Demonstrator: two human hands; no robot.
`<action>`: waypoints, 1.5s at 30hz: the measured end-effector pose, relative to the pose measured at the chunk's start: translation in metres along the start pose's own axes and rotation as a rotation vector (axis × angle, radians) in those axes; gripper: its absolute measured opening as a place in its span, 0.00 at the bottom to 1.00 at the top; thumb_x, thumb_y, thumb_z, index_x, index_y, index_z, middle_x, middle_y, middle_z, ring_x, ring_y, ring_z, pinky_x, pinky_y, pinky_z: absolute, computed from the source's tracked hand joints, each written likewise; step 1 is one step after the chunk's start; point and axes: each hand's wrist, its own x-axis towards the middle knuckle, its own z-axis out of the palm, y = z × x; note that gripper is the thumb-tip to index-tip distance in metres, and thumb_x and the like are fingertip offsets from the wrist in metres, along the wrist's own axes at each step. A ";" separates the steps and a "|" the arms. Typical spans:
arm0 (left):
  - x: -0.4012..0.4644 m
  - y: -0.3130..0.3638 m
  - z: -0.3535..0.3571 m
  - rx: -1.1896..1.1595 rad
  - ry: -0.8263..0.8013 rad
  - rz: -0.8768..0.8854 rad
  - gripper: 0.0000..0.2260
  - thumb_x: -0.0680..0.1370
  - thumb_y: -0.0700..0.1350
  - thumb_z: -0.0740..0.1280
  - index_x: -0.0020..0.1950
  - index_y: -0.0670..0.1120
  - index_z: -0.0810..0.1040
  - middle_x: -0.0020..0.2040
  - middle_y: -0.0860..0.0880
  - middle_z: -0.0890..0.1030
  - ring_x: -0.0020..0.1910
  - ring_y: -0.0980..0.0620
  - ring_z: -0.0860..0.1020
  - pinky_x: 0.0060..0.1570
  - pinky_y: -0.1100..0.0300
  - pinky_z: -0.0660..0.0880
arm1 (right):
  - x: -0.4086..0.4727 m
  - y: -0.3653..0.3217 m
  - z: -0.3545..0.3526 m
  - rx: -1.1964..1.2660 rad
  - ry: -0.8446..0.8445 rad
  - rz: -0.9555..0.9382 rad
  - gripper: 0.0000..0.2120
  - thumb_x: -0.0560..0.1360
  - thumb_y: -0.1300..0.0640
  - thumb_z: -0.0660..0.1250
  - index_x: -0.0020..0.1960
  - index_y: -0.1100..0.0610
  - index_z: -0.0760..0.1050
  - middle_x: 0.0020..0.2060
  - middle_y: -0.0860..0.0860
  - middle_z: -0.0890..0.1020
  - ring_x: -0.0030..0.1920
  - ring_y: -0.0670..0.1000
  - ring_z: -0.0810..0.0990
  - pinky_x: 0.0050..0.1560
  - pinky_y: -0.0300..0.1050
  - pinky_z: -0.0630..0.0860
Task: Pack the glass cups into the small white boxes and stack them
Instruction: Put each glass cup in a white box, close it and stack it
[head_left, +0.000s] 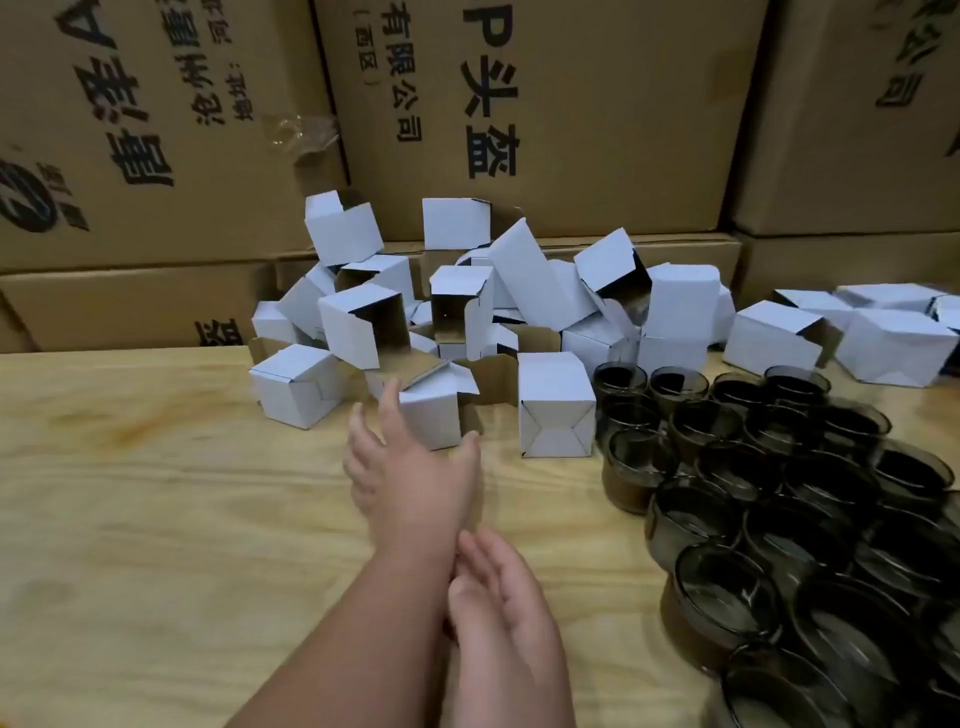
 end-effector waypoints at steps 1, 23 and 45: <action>0.005 0.000 0.001 0.014 0.000 0.008 0.41 0.71 0.61 0.75 0.78 0.66 0.53 0.82 0.49 0.52 0.79 0.41 0.54 0.74 0.40 0.61 | 0.002 0.002 -0.001 -0.013 -0.013 -0.004 0.23 0.76 0.78 0.60 0.54 0.52 0.78 0.53 0.50 0.85 0.56 0.46 0.83 0.66 0.48 0.75; 0.011 -0.010 0.004 -0.349 0.060 -0.035 0.40 0.70 0.55 0.77 0.75 0.60 0.58 0.73 0.51 0.68 0.63 0.53 0.71 0.59 0.57 0.67 | 0.002 0.011 -0.012 -0.193 -0.020 -0.188 0.27 0.74 0.75 0.66 0.62 0.47 0.80 0.41 0.54 0.86 0.31 0.47 0.78 0.37 0.39 0.75; -0.127 -0.016 -0.082 -0.742 -0.448 0.041 0.30 0.65 0.69 0.70 0.66 0.60 0.77 0.66 0.47 0.79 0.63 0.49 0.80 0.66 0.40 0.75 | -0.053 -0.015 -0.061 -0.377 -0.085 -0.412 0.34 0.65 0.32 0.65 0.72 0.29 0.66 0.69 0.40 0.77 0.69 0.39 0.74 0.72 0.51 0.71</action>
